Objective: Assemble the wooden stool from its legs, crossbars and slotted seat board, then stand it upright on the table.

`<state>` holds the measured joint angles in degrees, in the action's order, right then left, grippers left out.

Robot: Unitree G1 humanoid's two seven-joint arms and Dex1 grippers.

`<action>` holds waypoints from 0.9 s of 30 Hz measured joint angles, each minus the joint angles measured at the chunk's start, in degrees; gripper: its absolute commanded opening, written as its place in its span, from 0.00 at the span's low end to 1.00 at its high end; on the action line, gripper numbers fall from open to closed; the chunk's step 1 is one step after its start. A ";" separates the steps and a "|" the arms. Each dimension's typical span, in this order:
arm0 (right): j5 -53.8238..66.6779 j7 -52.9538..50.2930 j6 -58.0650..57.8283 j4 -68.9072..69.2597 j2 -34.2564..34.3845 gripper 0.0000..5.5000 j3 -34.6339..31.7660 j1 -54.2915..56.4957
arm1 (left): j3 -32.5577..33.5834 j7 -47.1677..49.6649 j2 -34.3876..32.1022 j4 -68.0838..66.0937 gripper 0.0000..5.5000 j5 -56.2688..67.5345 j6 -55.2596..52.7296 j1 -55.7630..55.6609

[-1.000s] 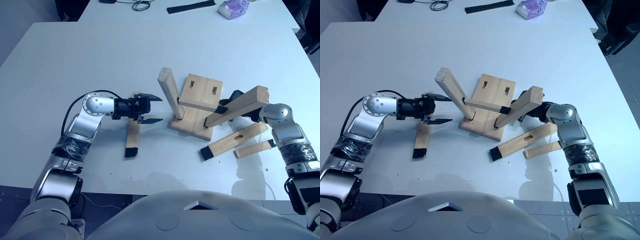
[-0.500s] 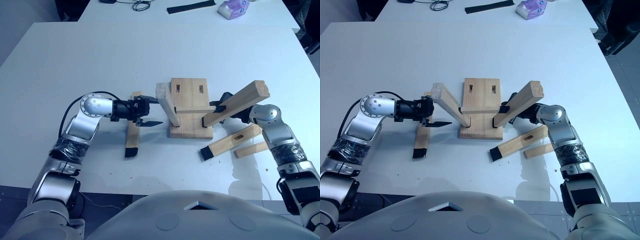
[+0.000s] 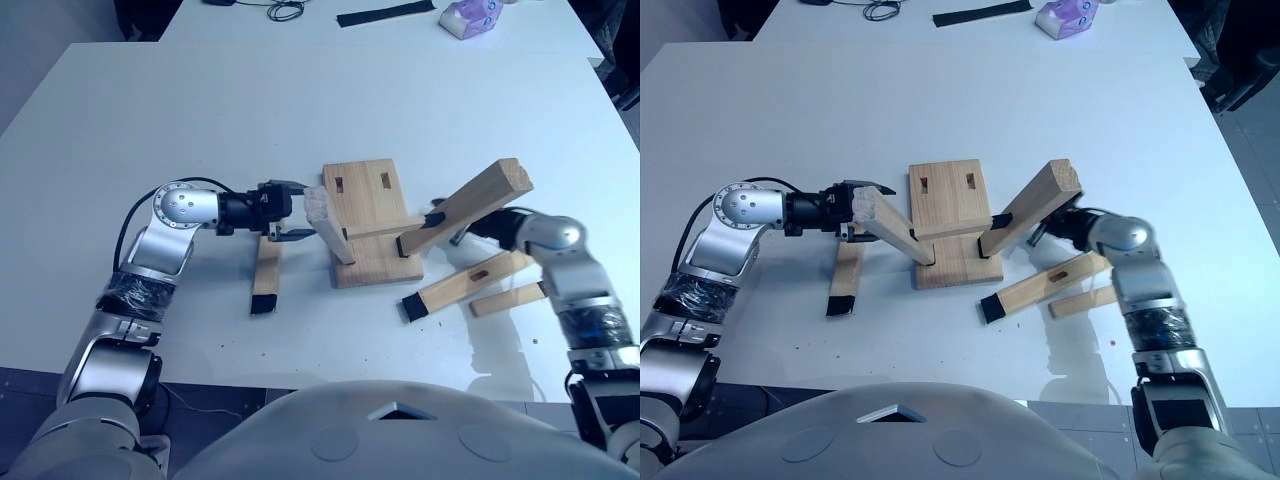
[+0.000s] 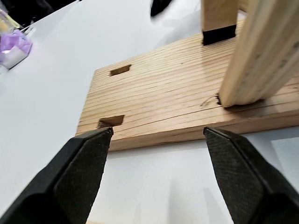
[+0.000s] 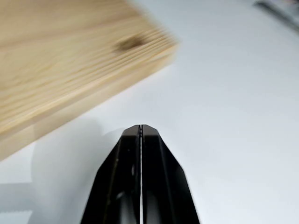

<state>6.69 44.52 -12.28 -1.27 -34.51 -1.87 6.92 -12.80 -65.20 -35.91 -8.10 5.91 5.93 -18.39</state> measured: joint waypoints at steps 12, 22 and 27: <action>42.53 -14.03 -26.85 33.73 2.68 0.16 -24.10 0.91 | 2.01 3.99 -0.12 -0.50 0.65 -0.09 -0.03 3.48; 64.47 -20.11 -31.06 42.58 -4.42 0.16 -25.50 3.70 | 2.01 4.32 -0.10 -1.10 0.65 -0.12 0.02 3.50; 72.29 -25.07 -28.80 42.04 -6.73 0.16 -24.48 13.79 | 1.85 4.31 0.03 -1.96 0.65 -0.30 0.39 3.00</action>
<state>78.98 19.45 -41.08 40.77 -41.24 -26.35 20.71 -10.94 -60.89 -35.88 -10.06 5.61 6.33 -15.39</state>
